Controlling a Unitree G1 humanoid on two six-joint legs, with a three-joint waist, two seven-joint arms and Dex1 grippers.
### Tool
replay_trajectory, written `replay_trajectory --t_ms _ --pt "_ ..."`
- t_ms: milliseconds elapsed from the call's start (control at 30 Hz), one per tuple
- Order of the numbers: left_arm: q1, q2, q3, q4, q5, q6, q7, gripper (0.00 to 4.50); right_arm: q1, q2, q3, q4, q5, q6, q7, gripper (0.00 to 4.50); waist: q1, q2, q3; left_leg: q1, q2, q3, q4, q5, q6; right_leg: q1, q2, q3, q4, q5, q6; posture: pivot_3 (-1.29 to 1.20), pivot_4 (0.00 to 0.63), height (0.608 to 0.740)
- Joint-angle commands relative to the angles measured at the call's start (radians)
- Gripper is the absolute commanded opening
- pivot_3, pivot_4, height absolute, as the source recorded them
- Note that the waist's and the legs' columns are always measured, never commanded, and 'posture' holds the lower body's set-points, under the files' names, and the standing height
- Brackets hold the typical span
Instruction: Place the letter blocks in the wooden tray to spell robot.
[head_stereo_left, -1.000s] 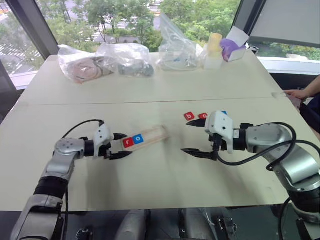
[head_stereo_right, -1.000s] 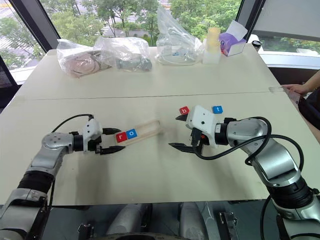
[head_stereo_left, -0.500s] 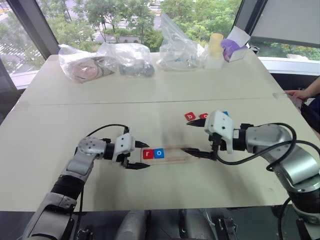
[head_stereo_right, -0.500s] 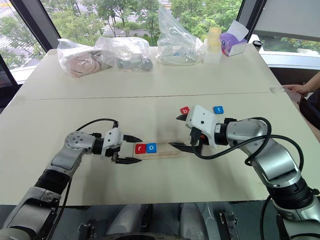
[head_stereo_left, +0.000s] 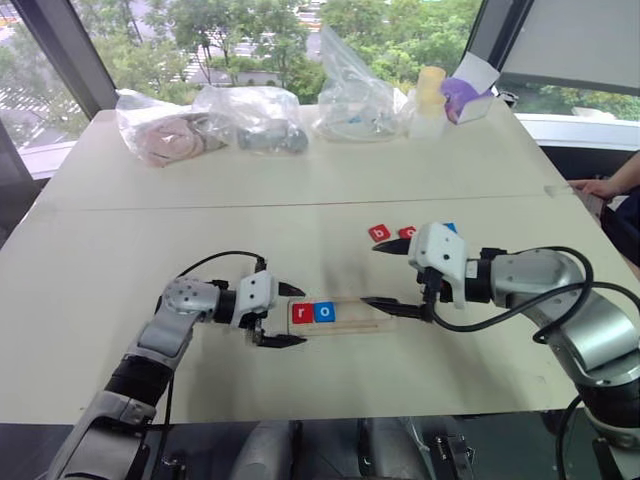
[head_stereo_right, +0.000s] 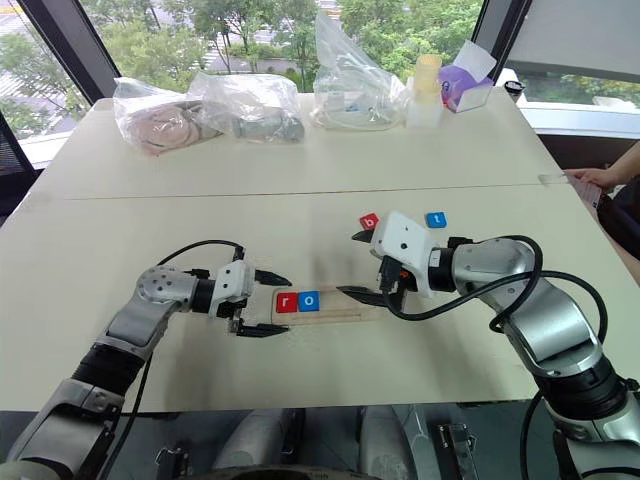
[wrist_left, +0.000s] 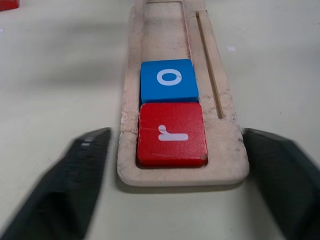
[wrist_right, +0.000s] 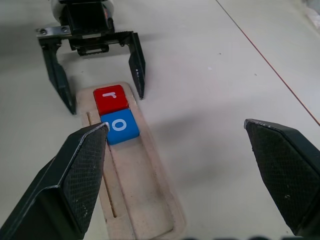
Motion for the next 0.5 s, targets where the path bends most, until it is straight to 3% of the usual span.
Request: replay_trajectory --t_ms 33,500 --pt "0.066 0.026 -0.067 -0.006 0.049 0.032 -0.005 4.45 -0.033 0.013 0.011 0.005 -0.022 -0.026 -0.017 4.50 0.000 0.000 0.000 0.000 0.000 0.000 0.000 0.000 0.000 0.000 0.000 0.000 0.000 0.000 0.000 0.00 0.150 0.740" --pt "0.314 0.305 0.193 -0.071 -0.062 0.004 0.063 4.45 -0.247 0.346 0.140 0.456 -0.255 0.076 -0.358 4.50 -0.061 -0.002 -0.002 0.002 0.004 0.000 -0.004 0.001 -0.002 -0.009 0.002 0.003 0.012 -0.001 -0.004 0.00 0.150 0.740"
